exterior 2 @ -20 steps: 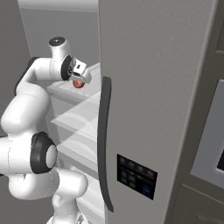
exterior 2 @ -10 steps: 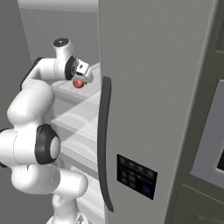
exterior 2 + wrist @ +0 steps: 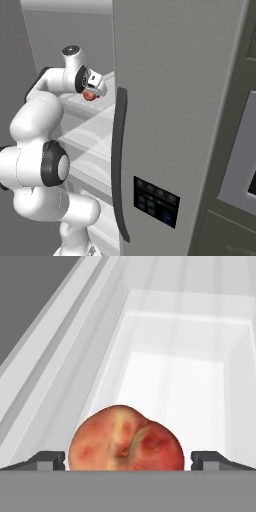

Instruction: Pick the peach and apple from the fridge and place them inside the tupperware on the counter.

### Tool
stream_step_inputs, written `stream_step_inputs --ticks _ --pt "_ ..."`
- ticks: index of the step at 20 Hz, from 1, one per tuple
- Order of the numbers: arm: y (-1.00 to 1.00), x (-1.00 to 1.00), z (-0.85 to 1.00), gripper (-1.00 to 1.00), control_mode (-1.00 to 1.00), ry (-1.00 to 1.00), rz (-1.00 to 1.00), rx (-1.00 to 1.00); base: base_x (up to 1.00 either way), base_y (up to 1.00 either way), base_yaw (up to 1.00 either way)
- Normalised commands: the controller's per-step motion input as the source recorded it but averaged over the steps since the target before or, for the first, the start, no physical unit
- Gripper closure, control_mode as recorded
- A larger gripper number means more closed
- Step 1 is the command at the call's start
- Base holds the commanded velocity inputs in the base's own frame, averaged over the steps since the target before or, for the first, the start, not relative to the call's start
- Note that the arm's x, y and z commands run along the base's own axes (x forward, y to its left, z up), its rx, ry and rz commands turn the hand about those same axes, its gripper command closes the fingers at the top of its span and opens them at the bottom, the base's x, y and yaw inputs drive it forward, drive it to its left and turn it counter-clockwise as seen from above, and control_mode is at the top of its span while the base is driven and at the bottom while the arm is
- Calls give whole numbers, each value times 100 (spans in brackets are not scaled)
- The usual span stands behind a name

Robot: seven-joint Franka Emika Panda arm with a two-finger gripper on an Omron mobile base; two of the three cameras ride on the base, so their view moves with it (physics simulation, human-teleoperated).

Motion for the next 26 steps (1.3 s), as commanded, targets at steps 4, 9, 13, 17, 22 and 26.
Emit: stream_step_inputs --ticks 4,9,13,17,22,26 --pt "0 0 -18 -100 -100 0 0 0 0 0 0" --pt "0 0 -17 -100 -100 0 0 0 0 0 0" --pt "0 0 -18 -100 -100 0 0 0 0 0 0" --pt "1 0 -20 100 -100 0 0 0 0 0 0" --pt "0 0 -17 100 -100 0 0 0 0 0 0" --pt "1 -16 -13 100 -100 0 0 -1 0 0 0"
